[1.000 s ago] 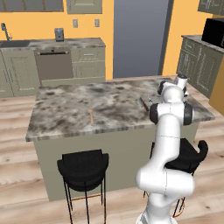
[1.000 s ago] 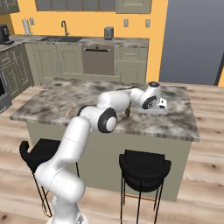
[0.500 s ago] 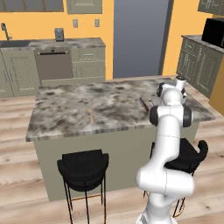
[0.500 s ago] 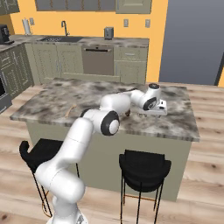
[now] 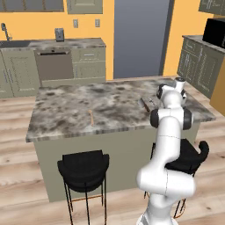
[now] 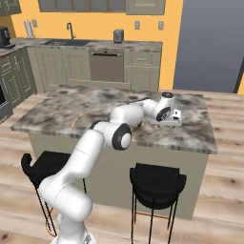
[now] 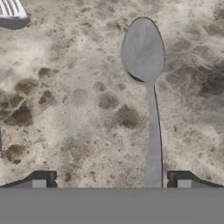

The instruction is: Pick up the metallic utensils from the counter and place them in the open drawer. Make sure not to pick up any wooden utensils.

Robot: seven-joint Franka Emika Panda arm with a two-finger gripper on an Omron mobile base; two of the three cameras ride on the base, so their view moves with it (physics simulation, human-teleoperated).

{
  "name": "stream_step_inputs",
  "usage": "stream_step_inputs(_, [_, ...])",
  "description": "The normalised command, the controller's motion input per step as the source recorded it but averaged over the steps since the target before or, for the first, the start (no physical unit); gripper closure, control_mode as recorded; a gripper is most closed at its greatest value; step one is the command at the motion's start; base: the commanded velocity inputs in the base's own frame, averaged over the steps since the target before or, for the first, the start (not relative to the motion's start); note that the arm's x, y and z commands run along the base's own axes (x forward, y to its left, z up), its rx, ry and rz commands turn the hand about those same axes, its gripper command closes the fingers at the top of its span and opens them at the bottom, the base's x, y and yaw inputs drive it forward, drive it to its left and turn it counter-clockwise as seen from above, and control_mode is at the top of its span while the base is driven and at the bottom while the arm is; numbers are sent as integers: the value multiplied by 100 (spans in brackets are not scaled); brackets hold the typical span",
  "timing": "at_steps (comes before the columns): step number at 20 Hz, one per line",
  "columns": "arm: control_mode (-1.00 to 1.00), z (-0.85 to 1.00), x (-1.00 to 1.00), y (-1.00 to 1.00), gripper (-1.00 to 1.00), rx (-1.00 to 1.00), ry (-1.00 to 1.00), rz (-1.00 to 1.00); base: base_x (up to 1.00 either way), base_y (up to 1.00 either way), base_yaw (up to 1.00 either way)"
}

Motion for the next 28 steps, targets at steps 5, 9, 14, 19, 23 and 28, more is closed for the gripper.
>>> stream_step_inputs(5, [-100, -14, 7, 0, -100, 0, 0, 0, 0, 0, 0])
stream_step_inputs(9, [-100, -17, 9, 0, -100, 0, 0, 0, 0, 0, 0])
stream_step_inputs(14, [-100, -16, 7, 0, -100, 0, 0, 0, 0, 0, 0])
stream_step_inputs(19, [-100, -12, 1, 0, 100, 0, 0, 0, 0, 0, 0])
stream_step_inputs(23, [-100, -9, 0, 0, 100, 0, 0, 0, 0, 0, 0])
stream_step_inputs(28, [-100, -5, -2, 0, 100, 0, 0, 0, 0, 0, 0])
